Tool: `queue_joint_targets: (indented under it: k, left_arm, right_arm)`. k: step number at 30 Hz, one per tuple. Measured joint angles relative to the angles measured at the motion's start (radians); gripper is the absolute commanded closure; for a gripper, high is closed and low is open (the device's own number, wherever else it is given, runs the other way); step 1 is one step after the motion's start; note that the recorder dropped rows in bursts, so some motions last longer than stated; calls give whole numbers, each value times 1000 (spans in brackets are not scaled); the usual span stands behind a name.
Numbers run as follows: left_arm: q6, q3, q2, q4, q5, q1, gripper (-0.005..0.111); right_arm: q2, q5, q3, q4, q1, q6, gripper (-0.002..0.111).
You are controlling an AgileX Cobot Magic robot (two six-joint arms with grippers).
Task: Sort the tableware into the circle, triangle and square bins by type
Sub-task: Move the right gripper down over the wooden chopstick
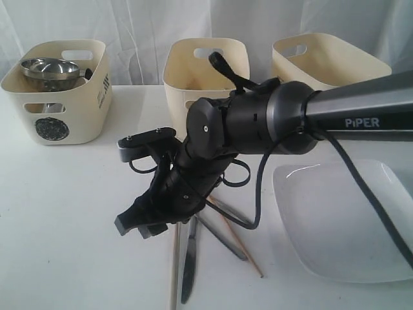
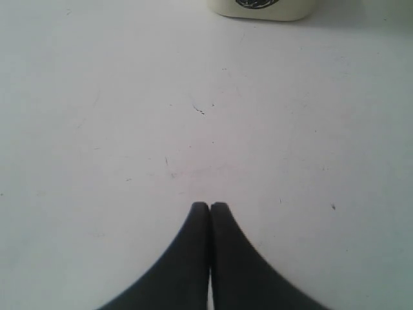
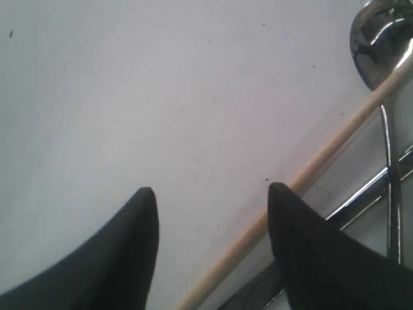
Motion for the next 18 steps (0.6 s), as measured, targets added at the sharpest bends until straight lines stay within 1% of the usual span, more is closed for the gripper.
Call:
queue_joint_targets:
  k: [2, 7, 9, 18]
  left_arm:
    - [0, 0, 0, 0, 0, 0, 107]
    - [0, 0, 0, 0, 0, 0, 107]
    - [0, 0, 0, 0, 0, 0, 107]
    - [0, 0, 0, 0, 0, 0, 107]
  right_arm:
    - [2, 0, 0, -24, 0, 42, 58]
    - [27, 1, -5, -176, 0, 225, 59]
    - [41, 1, -5, -208, 0, 278, 60]
    - [90, -6, -6, -235, 0, 316, 67]
